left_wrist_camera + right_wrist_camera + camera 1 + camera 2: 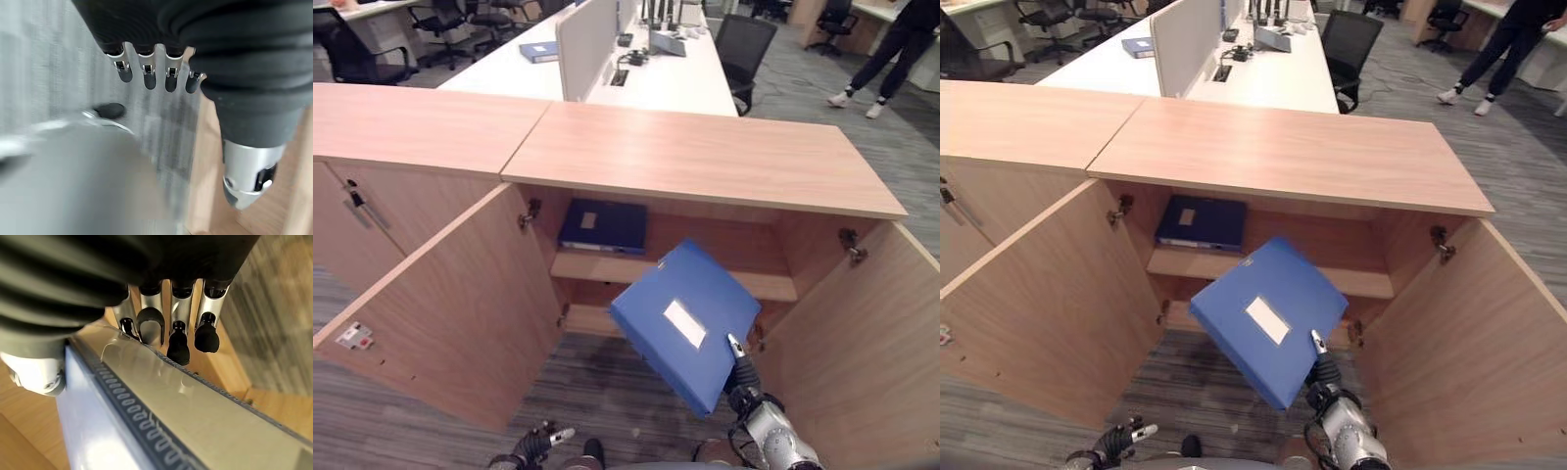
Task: Put the empty folder in the office cabinet
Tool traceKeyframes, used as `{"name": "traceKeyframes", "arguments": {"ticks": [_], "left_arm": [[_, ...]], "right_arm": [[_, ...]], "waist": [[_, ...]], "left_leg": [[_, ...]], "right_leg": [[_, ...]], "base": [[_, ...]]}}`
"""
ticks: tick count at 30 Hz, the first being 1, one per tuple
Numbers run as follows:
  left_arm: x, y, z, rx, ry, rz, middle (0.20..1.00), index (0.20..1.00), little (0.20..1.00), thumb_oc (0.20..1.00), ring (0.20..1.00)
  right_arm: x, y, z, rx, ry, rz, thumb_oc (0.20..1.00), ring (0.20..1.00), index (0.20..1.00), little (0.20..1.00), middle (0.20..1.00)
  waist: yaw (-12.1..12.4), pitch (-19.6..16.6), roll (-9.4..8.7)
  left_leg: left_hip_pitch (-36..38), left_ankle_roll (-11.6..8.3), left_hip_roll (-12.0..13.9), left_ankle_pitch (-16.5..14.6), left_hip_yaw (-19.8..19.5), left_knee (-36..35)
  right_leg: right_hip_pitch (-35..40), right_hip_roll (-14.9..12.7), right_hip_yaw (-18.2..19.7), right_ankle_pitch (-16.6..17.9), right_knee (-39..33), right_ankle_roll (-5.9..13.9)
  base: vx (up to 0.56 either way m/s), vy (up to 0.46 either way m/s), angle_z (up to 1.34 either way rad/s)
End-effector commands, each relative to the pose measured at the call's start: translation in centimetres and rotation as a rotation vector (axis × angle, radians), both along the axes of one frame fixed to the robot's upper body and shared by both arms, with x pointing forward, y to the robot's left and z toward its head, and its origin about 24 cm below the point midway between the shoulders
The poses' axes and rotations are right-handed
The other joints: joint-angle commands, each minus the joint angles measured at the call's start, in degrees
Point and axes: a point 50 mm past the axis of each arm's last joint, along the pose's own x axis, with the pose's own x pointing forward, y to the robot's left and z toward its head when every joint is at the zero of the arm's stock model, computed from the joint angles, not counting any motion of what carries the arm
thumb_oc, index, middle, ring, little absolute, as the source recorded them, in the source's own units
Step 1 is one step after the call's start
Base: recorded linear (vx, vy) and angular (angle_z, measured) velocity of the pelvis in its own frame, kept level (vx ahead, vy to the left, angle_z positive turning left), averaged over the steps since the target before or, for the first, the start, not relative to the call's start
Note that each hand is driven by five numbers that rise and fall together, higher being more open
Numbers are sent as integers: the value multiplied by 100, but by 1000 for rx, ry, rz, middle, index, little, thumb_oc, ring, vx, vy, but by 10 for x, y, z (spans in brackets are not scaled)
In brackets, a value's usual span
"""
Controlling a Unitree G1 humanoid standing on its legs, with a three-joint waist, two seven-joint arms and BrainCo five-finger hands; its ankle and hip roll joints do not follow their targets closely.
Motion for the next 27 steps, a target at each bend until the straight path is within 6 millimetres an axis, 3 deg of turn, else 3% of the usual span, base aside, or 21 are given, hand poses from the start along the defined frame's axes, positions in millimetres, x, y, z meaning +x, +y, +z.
{"name": "traceKeyframes", "arguments": {"ticks": [1, 5, 8, 9, 10, 14, 15, 16, 17, 18, 19, 22, 25, 27], "left_arm": [[25, 1, 9, 25, -103, -20, 1000, 1000, 1000, 1000, 1000], [28, 1, 10, 27, -116, -23, 1000, 1000, 1000, 1000, 1000], [28, -2, 10, 26, -115, -22, 1000, 1000, 1000, 1000, 1000], [28, -3, 9, 18, -111, -5, 1000, 1000, 1000, 1000, 1000], [31, -5, 10, 6, -124, 14, 1000, 1000, 1000, 1000, 1000], [31, -7, 8, 9, -109, 13, 1000, 1000, 1000, 1000, 1000], [31, -7, 8, 9, -110, 13, 1000, 1000, 1000, 1000, 1000], [28, -5, 7, 19, -94, 28, 1000, 1000, 1000, 1000, 1000], [28, -5, 7, 19, -94, 28, 1000, 1000, 1000, 1000, 1000], [25, -3, 6, 18, -83, 42, 1000, 1000, 1000, 1000, 1000], [24, -2, 6, 22, -80, 47, 1000, 1000, 1000, 1000, 1000], [22, -1, 5, 24, -71, 63, 1000, 1000, 1000, 1000, 1000], [18, 0, 3, 28, -56, 71, 1000, 1000, 1000, 1000, 1000], [16, 0, 3, 30, -60, 73, 1000, 1000, 1000, 1000, 1000]], "right_arm": [[36, -13, 36, 52, -218, -154, 200, 200, 200, 200, 200], [40, -22, 42, 56, -243, -208, 200, 200, 200, 200, 200], [44, -33, 48, 27, -267, -223, 200, 200, 200, 200, 200], [45, -39, 51, 18, -277, -235, 200, 200, 200, 200, 200], [51, -43, 58, 0, -302, -235, 200, 200, 200, 200, 200], [55, -49, 63, -47, -315, -210, 200, 200, 200, 200, 200], [55, -49, 64, -47, -315, -211, 200, 200, 200, 200, 200], [56, -52, 67, -64, -325, -204, 200, 200, 200, 200, 200], [57, -52, 67, -64, -325, -204, 200, 200, 200, 200, 200], [58, -57, 73, -78, -343, -212, 200, 200, 200, 200, 200], [59, -59, 74, -87, -343, -221, 200, 200, 200, 200, 200], [63, -69, 81, -131, -353, -236, 200, 200, 200, 200, 200], [67, -75, 90, -162, -381, -247, 200, 200, 200, 200, 200], [69, -79, 94, -183, -392, -257, 200, 200, 200, 200, 200]], "waist": [[-161, -11, -12], [-173, -92, -6], [-229, -208, 121], [-264, -240, 221], [-262, -217, 337], [-212, -188, 495], [-228, -196, 480], [-162, -122, 464], [-181, -131, 442], [-136, -57, 246], [-132, -39, 210], [-54, 10, 193], [61, 6, 123], [253, 37, 121]], "left_leg": [[1160, -554, 253, -1131, -234, 72], [1325, -653, 306, -1267, -311, 72], [1387, -788, 568, -1238, -381, 72], [1415, -886, 812, -1120, -439, 72], [1301, -1031, 1056, -802, -488, 332], [928, -1278, 1469, -104, -672, 1190], [903, -1276, 1452, -75, -694, 1178], [713, -1315, 1390, 340, -1005, 1696], [684, -1309, 1364, 371, -1028, 1684], [281, -1298, 1139, 731, -1268, 2616], [192, -1284, 1163, 795, -1166, 2738], [-104, -1167, 1194, 605, -1011, 2562], [-383, -1086, 1114, -21, -972, 1798], [-650, -1076, 1009, -54, -1150, 1227]], "right_leg": [[-269, -25, 8, 1214, -418, 5], [-58, 23, 15, 1344, -709, -35], [29, 187, -34, 1303, -737, -101], [60, 372, -14, 1160, -681, -208], [96, 569, -38, 966, -646, -343], [512, 1028, -154, 505, -792, -685], [500, 1008, -170, 518, -797, -688], [711, 1174, -111, 376, -848, -831], [696, 1147, -128, 393, -855, -830], [935, 1168, -79, 237, -916, -961], [985, 1170, -92, 173, -923, -982], [1109, 1171, -33, 18, -923, -958], [1218, 1101, 63, -70, -923, -832], [1352, 1089, 210, -150, -923, -750]], "base": [[252, -185, 13], [240, -178, 27], [209, -230, 24], [231, -334, -14], [267, -408, -10], [158, -251, 0], [188, -223, 12], [111, -158, 15], [302, -363, -2], [230, -258, -2], [237, -257, 7], [196, -53, 11], [210, 50, 5], [207, 89, -6]]}}
